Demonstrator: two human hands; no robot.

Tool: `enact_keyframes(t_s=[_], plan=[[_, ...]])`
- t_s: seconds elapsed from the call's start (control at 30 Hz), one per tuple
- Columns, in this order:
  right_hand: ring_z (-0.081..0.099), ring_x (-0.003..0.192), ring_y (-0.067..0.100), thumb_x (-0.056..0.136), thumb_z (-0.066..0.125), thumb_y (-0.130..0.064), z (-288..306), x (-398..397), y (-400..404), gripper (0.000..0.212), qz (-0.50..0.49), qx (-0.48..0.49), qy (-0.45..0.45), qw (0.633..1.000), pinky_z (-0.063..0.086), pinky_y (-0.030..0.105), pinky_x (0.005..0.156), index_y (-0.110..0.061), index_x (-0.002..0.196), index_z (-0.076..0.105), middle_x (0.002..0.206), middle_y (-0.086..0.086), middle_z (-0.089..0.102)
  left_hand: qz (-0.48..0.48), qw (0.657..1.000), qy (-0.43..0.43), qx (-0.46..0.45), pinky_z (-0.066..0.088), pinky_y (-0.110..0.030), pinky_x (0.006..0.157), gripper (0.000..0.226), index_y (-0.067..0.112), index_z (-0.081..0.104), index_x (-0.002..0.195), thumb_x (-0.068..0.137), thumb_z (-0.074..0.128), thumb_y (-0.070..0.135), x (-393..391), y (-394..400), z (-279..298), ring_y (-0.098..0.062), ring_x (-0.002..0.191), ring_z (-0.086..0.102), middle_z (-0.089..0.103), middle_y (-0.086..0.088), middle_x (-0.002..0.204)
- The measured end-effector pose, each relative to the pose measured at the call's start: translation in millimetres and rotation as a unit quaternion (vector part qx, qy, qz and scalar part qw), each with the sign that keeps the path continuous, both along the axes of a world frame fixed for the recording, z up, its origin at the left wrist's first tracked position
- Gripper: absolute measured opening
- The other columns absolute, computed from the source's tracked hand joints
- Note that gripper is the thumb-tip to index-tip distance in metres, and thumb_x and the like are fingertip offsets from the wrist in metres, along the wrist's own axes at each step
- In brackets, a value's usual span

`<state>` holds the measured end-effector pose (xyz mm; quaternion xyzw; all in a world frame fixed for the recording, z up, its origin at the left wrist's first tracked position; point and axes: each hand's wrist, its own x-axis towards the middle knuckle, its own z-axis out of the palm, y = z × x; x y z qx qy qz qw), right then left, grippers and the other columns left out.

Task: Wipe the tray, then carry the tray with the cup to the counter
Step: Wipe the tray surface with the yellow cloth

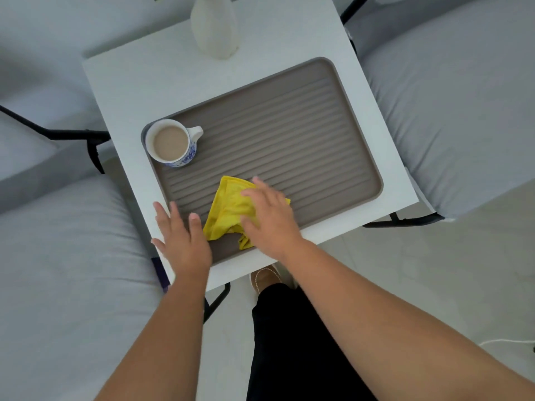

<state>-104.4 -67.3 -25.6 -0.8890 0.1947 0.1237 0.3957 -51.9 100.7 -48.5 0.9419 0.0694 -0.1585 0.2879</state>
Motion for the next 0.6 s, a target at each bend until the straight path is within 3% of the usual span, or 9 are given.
enact_keyframes(t_s=[0.1, 0.2, 0.27, 0.3, 0.37, 0.43, 0.5, 0.6], plan=[[0.03, 0.131, 0.03, 0.082, 0.061, -0.038, 2.8, -12.0, -32.5, 0.058, -0.085, -0.061, 0.047, 0.993, 0.027, 0.04, 0.107, -0.027, 0.135, 0.041, 0.148, 0.006, 0.033, -0.025, 1.0, 0.009, 0.015, -0.013, -0.051, 0.115, 0.053, 0.019, 0.031, 0.15, 0.101, 0.035, 0.038, -24.6, -11.1, 5.4, -0.014, 0.149, 0.008, 0.028, 0.002, 0.158], [0.041, 0.119, 0.03, 0.08, 0.064, -0.039, -0.1, -24.2, -47.7, 0.067, -0.106, -0.056, 0.097, 0.988, 0.032, 0.04, 0.102, -0.024, 0.138, 0.036, 0.133, 0.008, 0.046, -0.056, 0.997, 0.006, 0.059, -0.015, -0.049, 0.114, 0.052, 0.017, 0.036, 0.148, 0.101, 0.036, 0.04, -36.7, -18.2, 8.2, -0.023, 0.148, 0.017, 0.042, -0.007, 0.148], [0.047, 0.115, 0.029, 0.079, 0.067, -0.034, -3.1, -28.4, -48.6, 0.069, -0.145, -0.023, 0.106, 0.984, 0.037, 0.038, 0.1, -0.02, 0.139, 0.037, 0.124, 0.009, 0.052, -0.051, 0.998, 0.016, 0.019, 0.008, -0.052, 0.119, 0.051, 0.014, 0.039, 0.146, 0.101, 0.04, 0.037, -34.9, -22.6, 11.5, -0.03, 0.138, 0.033, 0.047, -0.012, 0.142], [0.05, 0.111, 0.027, 0.079, 0.068, -0.03, -3.9, -28.8, -47.0, 0.067, -0.178, 0.008, 0.107, 0.978, 0.04, 0.036, 0.096, -0.018, 0.138, 0.038, 0.119, 0.009, 0.056, -0.04, 0.999, 0.027, -0.015, 0.022, -0.051, 0.115, 0.051, 0.013, 0.04, 0.146, 0.101, 0.041, 0.036, -31.5, -24.5, 13.2, -0.031, 0.133, 0.038, 0.047, -0.014, 0.139], [0.057, 0.097, 0.021, 0.08, 0.069, -0.027, -5.0, -26.8, -41.8, 0.06, -0.24, 0.071, 0.117, 0.961, 0.042, 0.027, 0.081, -0.017, 0.133, 0.043, 0.096, 0.002, 0.062, -0.026, 0.998, 0.047, -0.044, 0.034, -0.047, 0.108, 0.052, 0.013, 0.042, 0.144, 0.1, 0.041, 0.04, -21.1, -27.9, 15.9, -0.029, 0.126, 0.043, 0.049, -0.013, 0.134], [0.058, 0.084, 0.017, 0.08, 0.068, -0.025, -6.7, -20.8, -36.9, 0.044, -0.261, 0.107, 0.132, 0.95, 0.039, 0.023, 0.071, -0.017, 0.121, 0.053, 0.08, -0.004, 0.06, -0.015, 0.996, 0.076, -0.051, 0.04, -0.043, 0.102, 0.051, 0.016, 0.047, 0.14, 0.098, 0.045, 0.044, -6.5, -32.6, 18.3, -0.025, 0.117, 0.05, 0.055, -0.009, 0.124], [0.057, 0.075, 0.019, 0.077, 0.07, -0.025, -8.9, -12.6, -33.4, 0.024, -0.269, 0.121, 0.147, 0.944, 0.038, 0.025, 0.063, -0.011, 0.096, 0.064, 0.075, -0.001, 0.06, 0.005, 0.988, 0.132, -0.073, 0.045, -0.037, 0.093, 0.051, 0.02, 0.052, 0.135, 0.092, 0.055, 0.048, 8.4, -37.9, 21.4, -0.018, 0.101, 0.058, 0.062, 0.0, 0.103], [0.05, 0.063, 0.02, 0.072, 0.074, -0.026, -10.6, -5.3, -32.9, 0.028, -0.319, 0.168, 0.14, 0.922, 0.038, 0.03, 0.058, -0.001, 0.075, 0.063, 0.066, 0.005, 0.054, -0.018, 0.976, 0.206, -0.061, 0.05, -0.035, 0.082, 0.042, 0.022, 0.059, 0.117, 0.085, 0.065, 0.048, 22.4, -42.8, 23.7, -0.018, 0.09, 0.062, 0.062, 0.007, 0.086]])
